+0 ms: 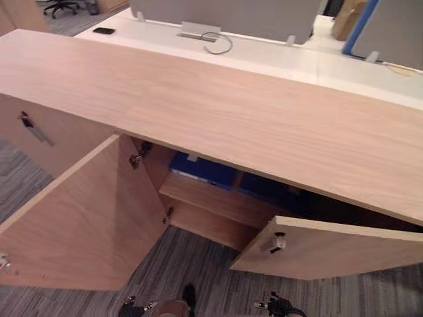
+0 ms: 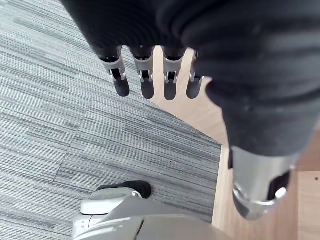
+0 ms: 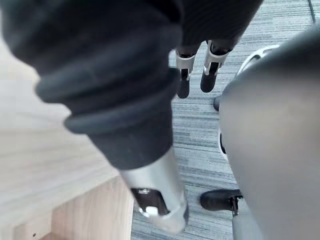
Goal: Walk over to the cabinet, pick up the folder, carry it to the office cabinet, place the folder inside the office cabinet, then close the office cabinet door
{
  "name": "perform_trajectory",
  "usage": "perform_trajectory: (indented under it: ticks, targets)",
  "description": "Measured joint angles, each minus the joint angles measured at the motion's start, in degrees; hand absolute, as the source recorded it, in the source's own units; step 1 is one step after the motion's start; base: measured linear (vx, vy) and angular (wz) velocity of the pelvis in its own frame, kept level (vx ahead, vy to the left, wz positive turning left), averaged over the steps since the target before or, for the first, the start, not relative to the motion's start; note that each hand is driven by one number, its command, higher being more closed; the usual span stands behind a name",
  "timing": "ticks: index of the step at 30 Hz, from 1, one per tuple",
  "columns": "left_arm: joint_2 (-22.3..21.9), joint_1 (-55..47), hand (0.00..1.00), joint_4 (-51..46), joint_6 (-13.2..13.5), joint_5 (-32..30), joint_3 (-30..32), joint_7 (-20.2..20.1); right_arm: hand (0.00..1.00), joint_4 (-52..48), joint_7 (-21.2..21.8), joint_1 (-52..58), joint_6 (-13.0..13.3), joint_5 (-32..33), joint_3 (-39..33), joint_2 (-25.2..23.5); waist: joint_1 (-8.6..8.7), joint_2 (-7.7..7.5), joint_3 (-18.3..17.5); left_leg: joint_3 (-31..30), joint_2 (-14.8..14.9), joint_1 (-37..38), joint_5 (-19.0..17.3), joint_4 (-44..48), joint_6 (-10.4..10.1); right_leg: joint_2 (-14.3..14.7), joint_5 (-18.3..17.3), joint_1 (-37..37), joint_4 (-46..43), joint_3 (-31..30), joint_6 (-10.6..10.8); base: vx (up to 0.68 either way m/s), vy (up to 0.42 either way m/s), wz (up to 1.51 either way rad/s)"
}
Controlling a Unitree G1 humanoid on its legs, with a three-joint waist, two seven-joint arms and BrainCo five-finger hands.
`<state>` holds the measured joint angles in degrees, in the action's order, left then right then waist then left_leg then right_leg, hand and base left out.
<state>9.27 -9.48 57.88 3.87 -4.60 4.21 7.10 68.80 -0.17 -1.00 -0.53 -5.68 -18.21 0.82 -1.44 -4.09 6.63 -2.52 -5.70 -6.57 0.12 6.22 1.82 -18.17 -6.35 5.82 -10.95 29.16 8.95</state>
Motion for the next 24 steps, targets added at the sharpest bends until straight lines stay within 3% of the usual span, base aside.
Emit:
perform_trajectory:
  ticks: [2,3,4,5,7,8,10,13,14,16,18,19,22,24]
  targets:
    - [-0.12,-0.14,0.00,-0.35,0.04,-0.75,-0.85,-0.25,0.00,-0.68,0.00,-0.02,0.06,-0.05,-1.39,0.46,0.65,0.84,0.10,-3.58,-0.42,0.13,-0.33,1.70,0.51,-2.48,0.50,-3.68,-13.21,-1.36,-0.05,0.06,0.140,0.98]
    - [0.08,0.17,0.00,-0.50,0.07,-1.49,-1.30,-0.68,0.00,-2.26,-0.14,0.24,0.92,-0.13,-3.11,0.40,0.89,1.48,0.65,-6.29,-0.05,0.93,-0.95,3.14,1.42,-3.83,3.76,-7.77,-24.31,-6.08,-2.03,0.05,0.150,1.04]
    - [-0.01,0.54,0.00,-0.55,0.07,-1.94,-1.29,-0.82,0.00,-4.11,-0.13,0.30,1.16,-0.16,-2.92,0.45,1.09,2.03,1.07,-8.25,0.45,1.39,-2.29,4.91,2.00,-4.04,3.94,-11.06,-30.35,-12.12,-3.12,0.04,0.116,1.04]
    - [-0.02,0.64,0.00,-0.57,0.07,-2.15,-1.30,-0.82,0.00,-4.46,-0.13,0.35,1.21,-0.17,-2.92,0.45,1.02,2.05,1.09,-9.29,0.42,1.60,-3.01,5.66,1.83,-4.12,3.62,-11.75,-30.86,-14.29,-3.59,-0.01,0.044,1.01]
    - [-0.08,0.21,0.00,-2.30,0.18,-2.93,-1.32,-0.91,0.00,-6.33,-0.46,0.95,1.48,-0.21,-3.14,-0.98,0.97,1.92,0.92,-13.39,-0.13,1.68,-4.36,7.19,1.25,-3.85,3.56,-12.52,-25.91,-22.15,-3.51,-0.02,-0.034,1.04]
    - [-0.11,0.23,0.00,-2.74,0.23,-3.08,-1.37,-0.95,0.00,-6.37,-0.79,0.99,1.62,-0.20,-3.26,-1.18,1.16,1.98,0.85,-14.20,-0.15,1.54,-4.47,7.16,1.06,-3.81,3.71,-12.08,-23.43,-22.78,-3.00,0.02,-0.124,1.14]
    - [0.09,0.11,0.00,-3.77,0.48,-3.61,-1.84,-1.05,0.00,-6.07,-0.49,1.92,0.71,-0.24,-3.15,-1.40,1.01,1.41,-0.20,-16.31,-0.59,0.51,-4.60,7.00,0.20,-3.32,3.42,-8.88,-12.85,-20.77,1.99,0.05,-0.201,0.99]
    - [1.22,-0.26,0.00,-4.09,0.55,-3.65,-4.44,-2.11,0.00,-5.02,-0.16,1.84,0.11,-0.23,-2.93,-1.64,0.48,0.62,-1.53,-17.85,-1.07,-0.41,-4.53,7.25,-1.68,0.36,4.09,-6.90,-3.29,-18.37,1.10,0.11,-0.334,0.33]
    - [1.91,-0.24,0.00,-4.05,0.67,-3.62,-6.57,-2.92,0.00,-3.88,0.07,1.47,-0.04,-0.22,-2.90,-1.16,0.11,0.95,-1.87,-17.80,-0.83,-1.10,-4.60,7.65,-2.53,1.36,2.91,-6.18,-1.03,-16.07,1.73,0.16,-0.432,0.09]
    - [2.01,-0.11,0.00,-4.00,0.79,-3.32,-8.07,-3.88,0.00,-3.59,0.07,1.47,-0.07,-0.11,-2.71,-0.55,0.68,1.75,-2.21,-19.11,0.44,-2.09,-4.95,8.12,-3.54,3.15,2.68,-5.41,0.66,-15.05,1.57,0.11,-0.308,0.25]
    - [2.45,0.82,0.00,-3.82,1.26,-2.13,-8.88,-5.04,0.00,-2.48,0.25,1.74,-0.44,0.37,-2.69,0.08,0.83,1.76,-1.94,-20.31,2.97,-1.73,-4.95,8.10,-5.58,5.56,1.68,-3.70,1.30,-12.66,-0.10,0.07,-0.306,0.41]
    - [2.86,1.56,0.00,-3.23,1.41,-1.29,-8.84,-5.19,0.00,-1.69,0.08,1.50,-0.33,1.74,-2.95,0.15,0.84,1.77,-1.33,-19.50,4.14,-1.57,-4.75,8.11,-6.05,6.57,1.21,-2.76,1.28,-11.65,-0.76,-0.03,-0.252,0.34]
    - [2.62,1.90,0.00,-1.31,1.44,1.81,-6.94,-5.57,0.00,-1.57,-0.48,1.55,0.10,2.54,-5.29,0.46,1.02,1.50,0.02,-4.92,8.07,-3.39,-5.68,11.12,-4.83,6.86,-0.93,-2.48,-0.40,-9.99,-1.77,-0.08,-0.149,0.15]
    - [2.21,1.52,0.00,0.05,1.37,3.73,-5.07,-5.85,0.00,-1.59,-0.66,1.54,0.12,3.07,-6.96,1.02,0.81,1.57,0.37,-3.30,7.35,-4.17,-5.99,12.03,-4.86,6.04,-2.73,-3.34,-1.84,-9.82,-1.26,-0.10,-0.021,-0.01]
